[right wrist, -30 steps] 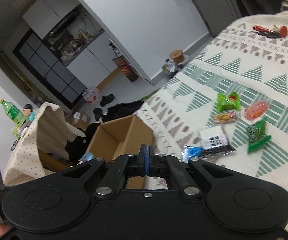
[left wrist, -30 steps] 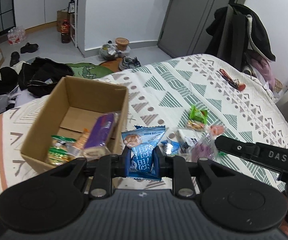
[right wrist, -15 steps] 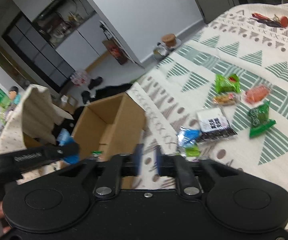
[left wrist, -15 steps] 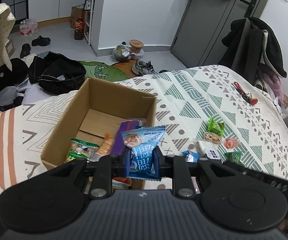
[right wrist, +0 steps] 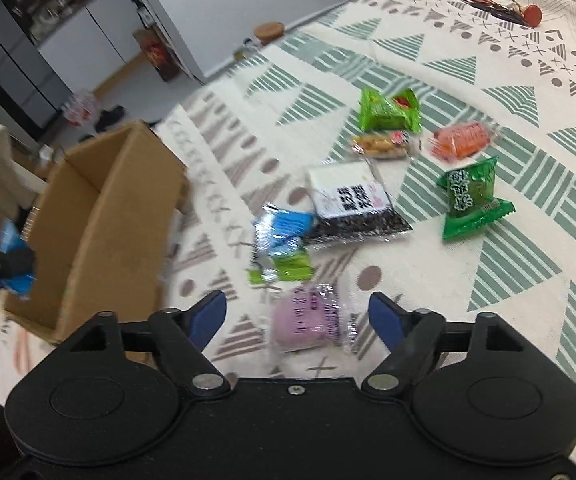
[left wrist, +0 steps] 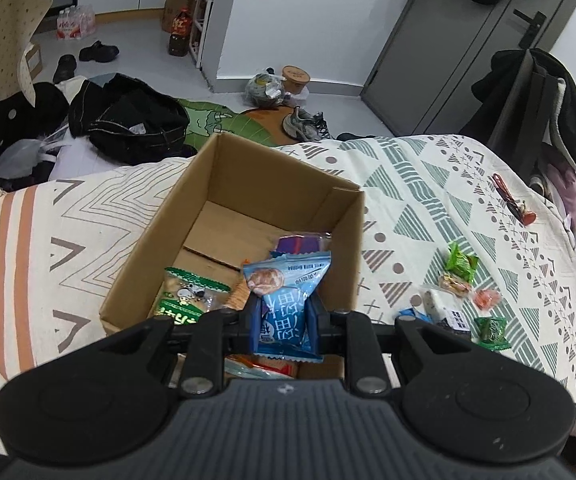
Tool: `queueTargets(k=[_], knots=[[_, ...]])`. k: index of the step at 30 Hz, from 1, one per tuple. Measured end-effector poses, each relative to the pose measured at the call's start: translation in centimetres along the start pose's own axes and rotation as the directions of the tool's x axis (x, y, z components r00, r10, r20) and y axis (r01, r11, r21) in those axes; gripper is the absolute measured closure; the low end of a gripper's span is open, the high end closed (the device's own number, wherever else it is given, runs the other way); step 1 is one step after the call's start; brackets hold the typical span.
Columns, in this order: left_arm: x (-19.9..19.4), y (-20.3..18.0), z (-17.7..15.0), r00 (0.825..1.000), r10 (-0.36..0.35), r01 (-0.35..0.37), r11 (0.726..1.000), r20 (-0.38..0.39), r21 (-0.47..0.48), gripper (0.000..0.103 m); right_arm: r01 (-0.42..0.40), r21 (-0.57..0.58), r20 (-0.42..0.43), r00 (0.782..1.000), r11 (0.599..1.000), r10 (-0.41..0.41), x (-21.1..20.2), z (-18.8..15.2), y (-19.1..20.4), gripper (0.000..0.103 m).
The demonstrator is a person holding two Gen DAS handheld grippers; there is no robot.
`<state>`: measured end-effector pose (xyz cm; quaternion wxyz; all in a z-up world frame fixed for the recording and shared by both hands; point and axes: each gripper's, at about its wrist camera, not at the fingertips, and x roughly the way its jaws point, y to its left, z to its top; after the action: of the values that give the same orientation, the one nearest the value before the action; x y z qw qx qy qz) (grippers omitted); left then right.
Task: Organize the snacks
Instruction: 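Lower the blue pack into the box and open the left tool while the right tool grasps the pink candy, then carry the pink candy over the box and open the right tool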
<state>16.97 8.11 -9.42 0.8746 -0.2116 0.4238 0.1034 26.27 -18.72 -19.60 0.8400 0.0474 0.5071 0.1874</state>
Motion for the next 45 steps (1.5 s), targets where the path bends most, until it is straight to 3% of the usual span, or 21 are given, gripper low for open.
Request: queueTargets(k=[2, 6, 9, 23, 31, 38, 40, 42, 45], knots=[[0.3, 0.5, 0.2, 1.0, 0.0, 0.0, 1.0, -0.004, -0.007, 0.081, 0.008, -0.015, -0.022, 1.0, 1.0, -0.008, 0.7, -0.2, 0.1, 0.026], [0.9, 1.3, 0.9, 1.0, 0.0, -0.001, 1.0, -0.013, -0.023, 0.081, -0.014, -0.049, -0.094, 0.995, 0.999, 0.01, 2.1, -0.7, 0.8, 0.069], [1.4, 1.8, 1.4, 1.0, 0.002, -0.003, 1.0, -0.02, -0.026, 0.081, -0.03, -0.078, -0.083, 0.996, 0.997, 0.023, 1.4, -0.4, 1.6, 0.072], [1.8, 3.7, 3.6, 0.999, 0.001, -0.003, 0.999, -0.039, -0.044, 0.075, -0.156, -0.07, 0.059, 0.985, 0.985, 0.161, -2.6, 3.3, 5.0, 0.073], [0.9, 4.3, 3.8, 0.999, 0.0, -0.001, 0.999, -0.046, -0.036, 0.053, -0.215, -0.087, 0.12, 0.967, 0.973, 0.225, -4.5, 4.9, 7.5, 0.073], [-0.2, 4.9, 4.0, 0.999, -0.009, 0.008, 1.0, -0.042, -0.025, 0.049, -0.268, -0.093, 0.138, 0.95, 0.959, 0.279, -4.3, 5.3, 10.4, 0.072], [-0.6, 5.2, 4.0, 0.999, -0.005, 0.004, 1.0, -0.04, -0.024, 0.047, -0.302, -0.078, 0.157, 0.937, 0.95, 0.311, -4.3, 5.5, 10.9, 0.068], [-1.1, 5.5, 4.1, 0.999, 0.003, -0.004, 1.0, -0.036, -0.021, 0.043, -0.334, -0.066, 0.178, 0.923, 0.94, 0.341, -4.3, 5.7, 11.1, 0.055], [-1.8, 5.9, 4.3, 1.0, 0.021, -0.022, 1.0, -0.022, -0.018, 0.037, -0.333, -0.071, 0.176, 0.924, 0.94, 0.34, -4.6, 5.5, 11.0, 0.047]])
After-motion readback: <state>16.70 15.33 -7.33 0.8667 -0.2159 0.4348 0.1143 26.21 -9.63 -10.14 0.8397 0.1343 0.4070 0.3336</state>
